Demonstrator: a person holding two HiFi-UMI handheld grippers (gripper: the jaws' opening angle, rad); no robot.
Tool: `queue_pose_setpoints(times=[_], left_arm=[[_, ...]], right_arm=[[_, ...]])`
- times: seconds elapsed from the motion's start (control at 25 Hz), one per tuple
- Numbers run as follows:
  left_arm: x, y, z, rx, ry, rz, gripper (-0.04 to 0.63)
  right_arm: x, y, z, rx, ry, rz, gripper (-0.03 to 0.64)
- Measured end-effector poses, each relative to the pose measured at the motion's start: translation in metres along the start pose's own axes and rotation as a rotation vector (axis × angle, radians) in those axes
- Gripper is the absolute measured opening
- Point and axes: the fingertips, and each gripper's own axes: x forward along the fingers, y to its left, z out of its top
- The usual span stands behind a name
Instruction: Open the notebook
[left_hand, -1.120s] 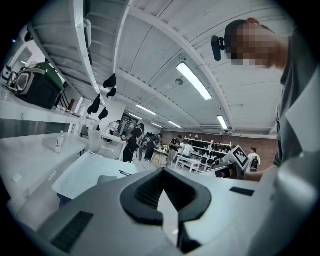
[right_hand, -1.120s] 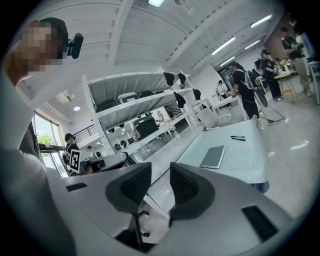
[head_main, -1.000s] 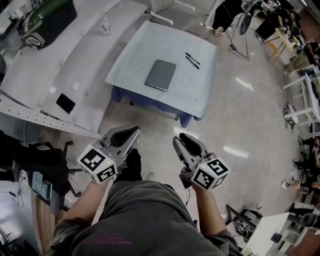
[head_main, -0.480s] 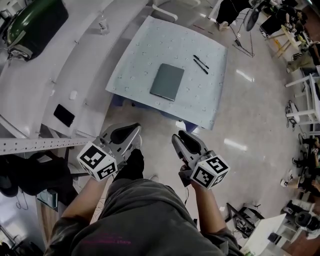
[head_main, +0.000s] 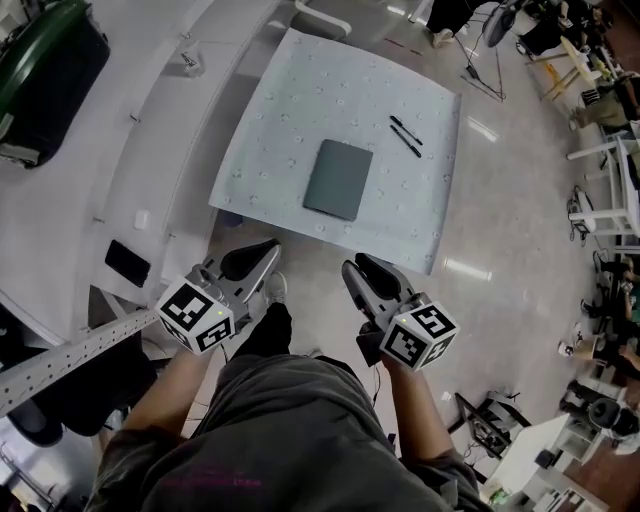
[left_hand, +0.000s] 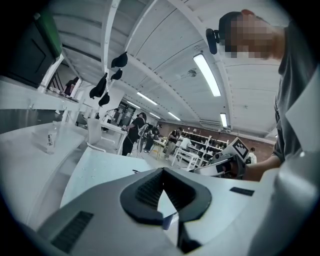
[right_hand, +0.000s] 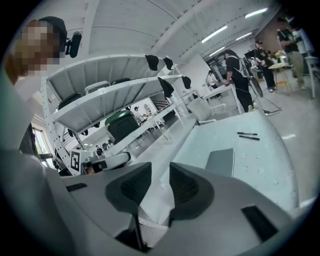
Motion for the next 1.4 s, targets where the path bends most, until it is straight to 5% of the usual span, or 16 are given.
queue_pose_setpoints(times=[0.72, 1.4], left_arm=[[0.039, 0.077, 0.017, -0.003, 0.054, -0.066, 0.002], [0.098, 0.113, -0.058, -0.057, 0.203, -0.008, 0.002]], right_arm=[[0.074, -0.044, 0.016, 0.075, 0.033, -0.093, 0.097], [0.136, -0.128, -0.051, 0.344, 0.074, -0.059, 0.097]])
